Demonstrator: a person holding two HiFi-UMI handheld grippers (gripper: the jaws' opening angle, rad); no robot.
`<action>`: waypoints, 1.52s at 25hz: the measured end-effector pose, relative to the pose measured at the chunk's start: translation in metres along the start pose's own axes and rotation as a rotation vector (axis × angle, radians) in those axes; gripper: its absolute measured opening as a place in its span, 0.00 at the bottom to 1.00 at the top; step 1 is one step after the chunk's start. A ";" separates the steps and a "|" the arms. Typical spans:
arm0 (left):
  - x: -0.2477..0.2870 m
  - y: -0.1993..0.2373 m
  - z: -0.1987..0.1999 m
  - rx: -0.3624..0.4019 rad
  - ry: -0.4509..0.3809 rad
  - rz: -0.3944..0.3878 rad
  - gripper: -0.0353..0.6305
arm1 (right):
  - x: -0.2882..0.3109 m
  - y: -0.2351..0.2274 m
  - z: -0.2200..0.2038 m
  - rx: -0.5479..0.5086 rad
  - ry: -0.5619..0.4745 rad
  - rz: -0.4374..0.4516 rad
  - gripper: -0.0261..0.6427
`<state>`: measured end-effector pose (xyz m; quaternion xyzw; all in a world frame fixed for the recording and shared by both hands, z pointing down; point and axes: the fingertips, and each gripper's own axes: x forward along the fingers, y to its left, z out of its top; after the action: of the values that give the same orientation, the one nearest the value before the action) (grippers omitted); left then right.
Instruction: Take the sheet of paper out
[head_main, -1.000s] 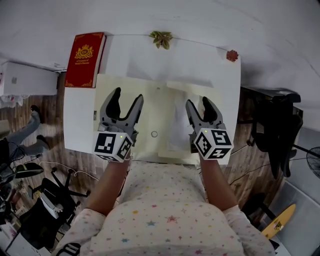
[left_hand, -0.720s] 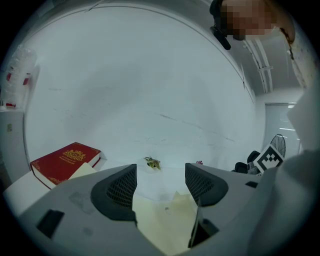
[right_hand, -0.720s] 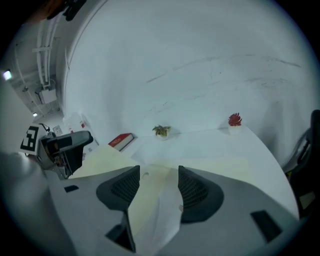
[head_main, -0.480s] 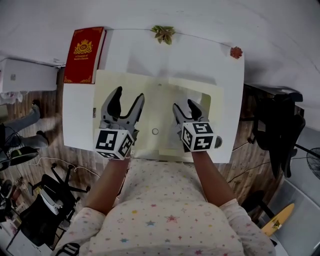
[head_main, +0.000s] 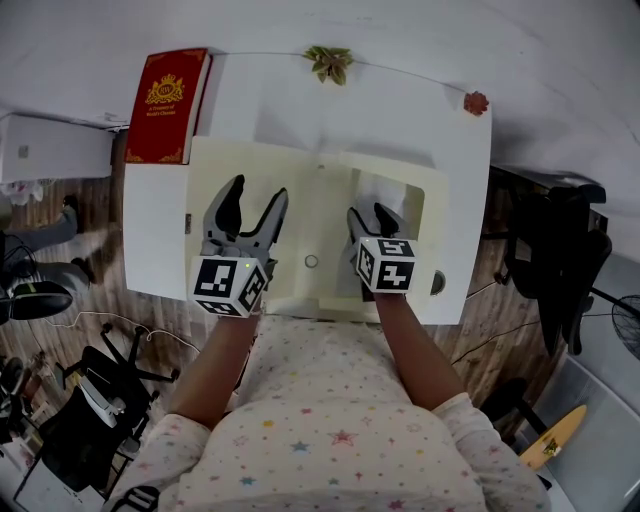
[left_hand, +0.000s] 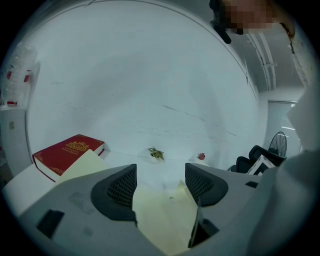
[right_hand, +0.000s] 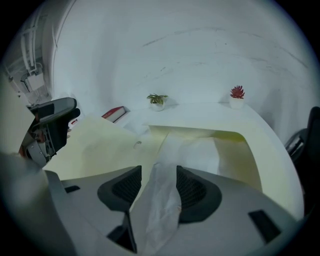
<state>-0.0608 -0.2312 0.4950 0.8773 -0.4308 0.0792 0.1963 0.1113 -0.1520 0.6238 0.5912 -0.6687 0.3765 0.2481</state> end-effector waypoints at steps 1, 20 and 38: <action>0.000 0.001 -0.002 0.002 0.006 0.001 0.47 | 0.001 -0.001 -0.001 0.002 0.001 -0.006 0.36; 0.000 0.005 -0.037 -0.009 0.095 0.008 0.47 | 0.011 -0.010 -0.016 -0.037 0.053 -0.079 0.33; -0.008 -0.004 -0.042 -0.033 0.099 -0.004 0.47 | 0.010 -0.019 -0.015 -0.070 0.070 -0.102 0.20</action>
<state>-0.0608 -0.2057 0.5296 0.8698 -0.4200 0.1148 0.2319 0.1260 -0.1464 0.6449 0.6021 -0.6412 0.3602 0.3107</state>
